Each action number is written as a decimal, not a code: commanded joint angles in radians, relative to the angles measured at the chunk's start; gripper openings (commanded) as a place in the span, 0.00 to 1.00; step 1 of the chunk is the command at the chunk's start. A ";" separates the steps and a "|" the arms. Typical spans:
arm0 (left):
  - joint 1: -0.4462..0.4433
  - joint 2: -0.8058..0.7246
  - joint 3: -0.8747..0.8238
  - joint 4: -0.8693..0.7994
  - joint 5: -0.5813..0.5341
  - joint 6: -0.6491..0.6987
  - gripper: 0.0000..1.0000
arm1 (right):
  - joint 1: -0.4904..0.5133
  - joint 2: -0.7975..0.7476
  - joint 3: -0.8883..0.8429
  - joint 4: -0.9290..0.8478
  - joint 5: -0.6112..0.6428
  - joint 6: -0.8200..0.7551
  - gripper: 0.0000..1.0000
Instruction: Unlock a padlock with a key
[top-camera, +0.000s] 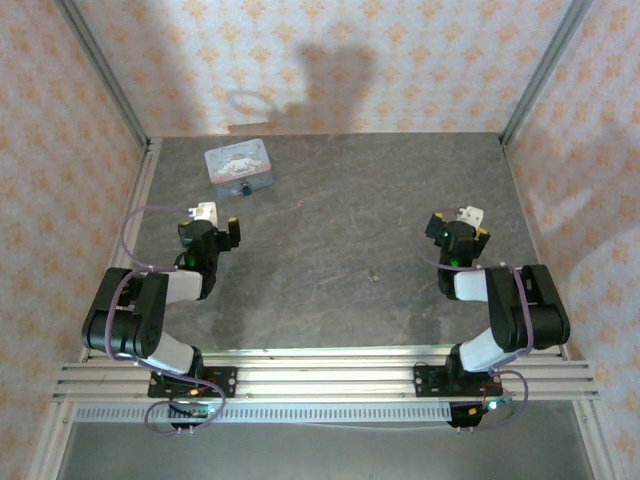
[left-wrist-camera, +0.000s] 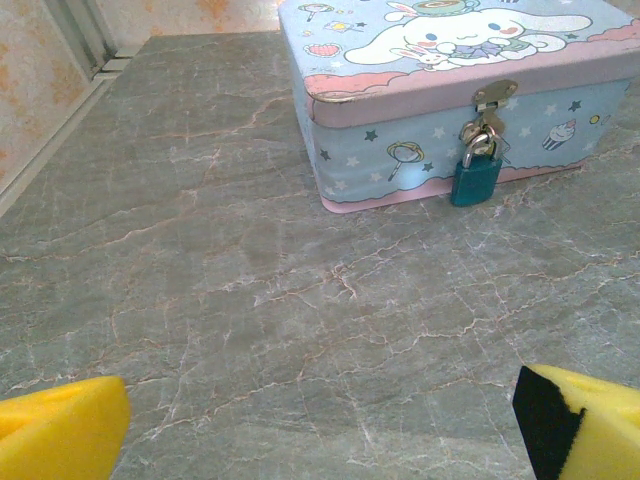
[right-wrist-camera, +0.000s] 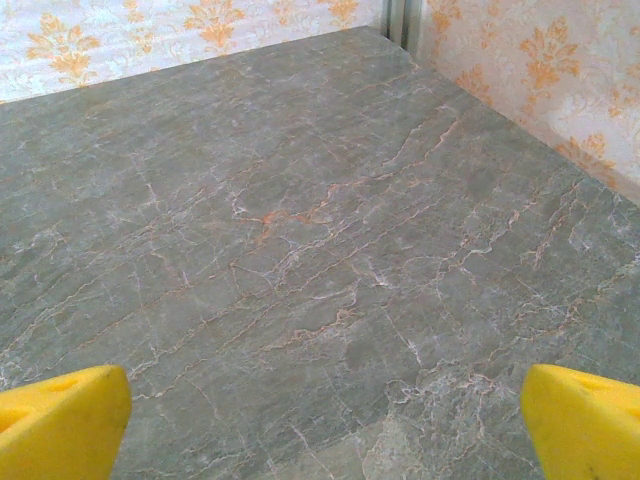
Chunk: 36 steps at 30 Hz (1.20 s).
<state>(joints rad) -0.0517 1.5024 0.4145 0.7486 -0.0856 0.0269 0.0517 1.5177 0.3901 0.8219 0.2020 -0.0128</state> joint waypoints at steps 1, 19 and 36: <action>0.002 -0.004 0.015 -0.012 0.000 -0.007 1.00 | 0.005 0.007 0.013 -0.008 -0.004 -0.009 0.99; 0.006 -0.200 0.329 -0.633 -0.126 -0.201 1.00 | 0.013 -0.145 0.393 -0.653 -0.062 0.166 0.99; 0.155 0.636 1.549 -1.381 0.204 -0.512 0.93 | 0.225 0.152 0.836 -1.047 -0.252 0.386 0.99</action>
<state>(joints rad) 0.0521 2.0659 1.8854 -0.4831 -0.0238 -0.4118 0.2680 1.6501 1.1725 -0.1654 -0.0189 0.3405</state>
